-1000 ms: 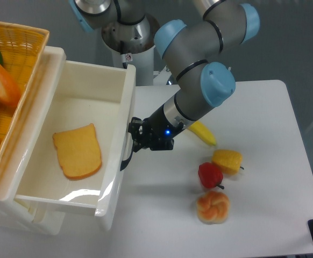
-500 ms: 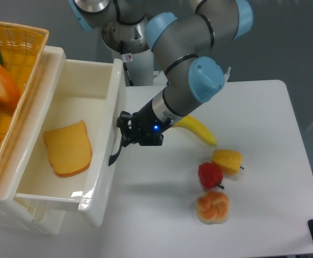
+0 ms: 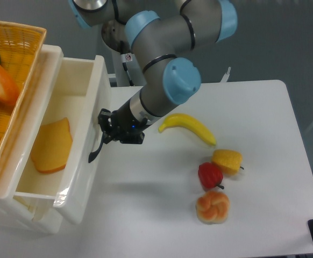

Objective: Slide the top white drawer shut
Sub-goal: 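Push the drawer front with the gripper into the cabinet until shut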

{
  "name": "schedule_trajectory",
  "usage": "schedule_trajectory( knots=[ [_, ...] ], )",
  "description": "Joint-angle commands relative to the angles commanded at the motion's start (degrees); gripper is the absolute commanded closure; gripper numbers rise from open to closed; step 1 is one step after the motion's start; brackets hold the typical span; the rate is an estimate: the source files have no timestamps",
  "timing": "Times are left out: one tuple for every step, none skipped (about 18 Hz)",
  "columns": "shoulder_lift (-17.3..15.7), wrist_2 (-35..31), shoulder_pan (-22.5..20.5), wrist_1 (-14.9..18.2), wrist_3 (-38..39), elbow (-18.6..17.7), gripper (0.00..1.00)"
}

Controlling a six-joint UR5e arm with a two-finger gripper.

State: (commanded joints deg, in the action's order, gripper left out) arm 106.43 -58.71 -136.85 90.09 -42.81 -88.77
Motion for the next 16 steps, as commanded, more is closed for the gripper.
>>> schedule_trajectory(
  knots=[
    [0.1,0.0,0.4,-0.2,0.4,0.0,1.0],
    [0.1,-0.1,1.0,-0.2,0.8,0.0,1.0],
    [0.1,-0.1,1.5,-0.2,1.1,0.0,1.0],
    [0.1,-0.1,1.8,-0.2,1.6,0.0,1.0],
    [0.1,-0.1,2.5,-0.3,2.2,0.0,1.0],
    [0.1,-0.1,3.1,-0.3,2.6,0.0,1.0],
    [0.2,-0.3,3.5,-0.3,2.9,0.0,1.0],
    [0.2,-1.0,4.0,0.0,3.0,0.0,1.0],
    [0.3,-1.5,4.7,0.1,3.2,0.0,1.0],
    [0.4,-1.8,5.2,0.1,3.8,0.0,1.0],
    [0.5,-1.8,5.7,0.1,4.7,0.1,1.0],
    [0.6,-1.8,6.1,0.1,5.4,0.3,1.0],
    [0.6,-1.8,6.4,0.1,5.6,0.3,1.0],
    [0.5,-1.8,6.8,0.1,5.7,0.3,1.0],
    [0.5,-1.8,7.1,0.1,5.8,0.4,1.0],
    [0.5,-1.8,7.3,0.1,6.3,0.5,1.0]
  ],
)
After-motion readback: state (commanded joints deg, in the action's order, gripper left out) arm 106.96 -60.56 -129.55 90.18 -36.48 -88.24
